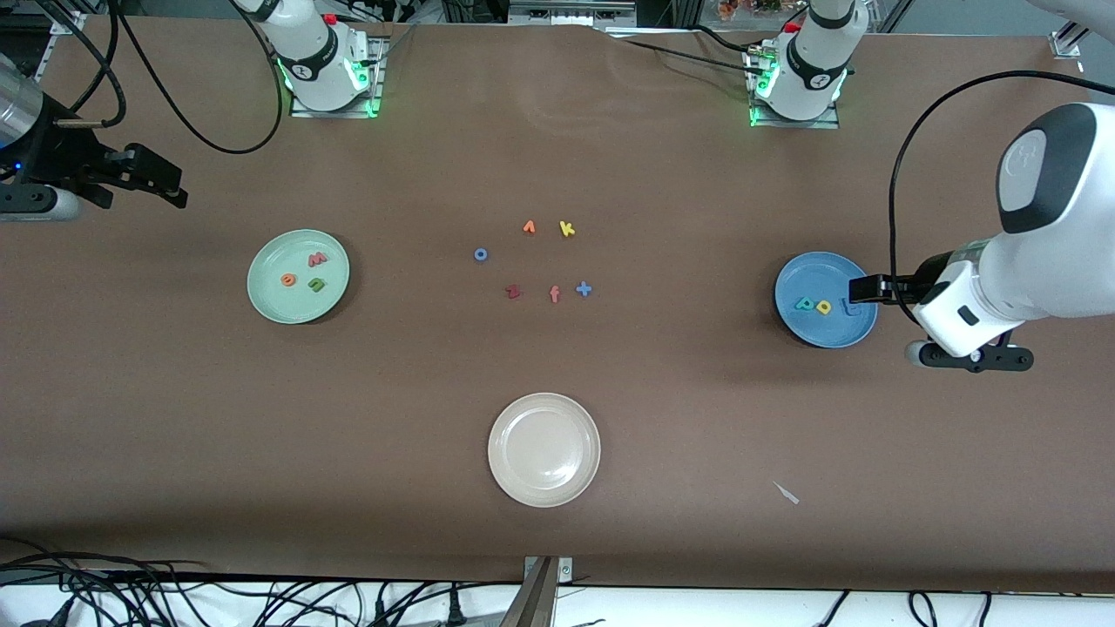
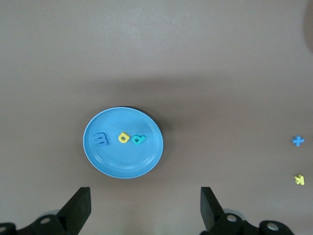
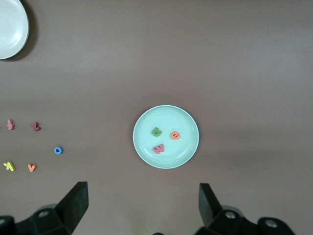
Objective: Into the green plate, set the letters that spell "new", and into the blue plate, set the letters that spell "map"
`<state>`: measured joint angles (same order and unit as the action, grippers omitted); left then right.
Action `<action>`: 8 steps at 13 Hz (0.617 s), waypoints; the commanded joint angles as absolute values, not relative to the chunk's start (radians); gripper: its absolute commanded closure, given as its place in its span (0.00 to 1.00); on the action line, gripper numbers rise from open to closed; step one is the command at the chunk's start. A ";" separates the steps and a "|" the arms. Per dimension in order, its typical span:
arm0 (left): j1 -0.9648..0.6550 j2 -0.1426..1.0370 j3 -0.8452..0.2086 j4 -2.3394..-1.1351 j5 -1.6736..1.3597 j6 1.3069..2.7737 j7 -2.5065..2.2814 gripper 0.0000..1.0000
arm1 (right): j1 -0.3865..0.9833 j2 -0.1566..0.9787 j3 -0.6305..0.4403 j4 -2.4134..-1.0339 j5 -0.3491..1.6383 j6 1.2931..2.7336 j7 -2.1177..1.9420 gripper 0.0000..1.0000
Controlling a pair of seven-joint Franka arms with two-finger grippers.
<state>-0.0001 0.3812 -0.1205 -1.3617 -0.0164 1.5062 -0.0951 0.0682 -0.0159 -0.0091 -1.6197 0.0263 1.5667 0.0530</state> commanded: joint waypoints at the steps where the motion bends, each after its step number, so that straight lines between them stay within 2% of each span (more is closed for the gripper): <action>1: -0.014 0.269 -0.095 -1.535 -0.046 1.618 -0.055 0.02 | 0.026 -0.032 0.028 -1.640 0.017 1.582 0.048 0.00; 3: -0.037 0.207 -0.062 -1.644 -0.046 1.748 -0.048 0.01 | 0.006 -0.029 0.032 -1.643 0.023 1.575 0.046 0.00; 8: -0.025 0.204 -0.041 -1.628 -0.081 1.801 -0.017 0.01 | -0.001 -0.031 0.061 -1.644 0.023 1.577 0.046 0.00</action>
<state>-0.0283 0.2382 -0.0588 -1.5941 -0.0450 1.7792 -0.0594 0.0255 -0.0154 0.0328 -1.6274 0.0264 1.5678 0.0527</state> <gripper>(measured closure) 0.009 0.000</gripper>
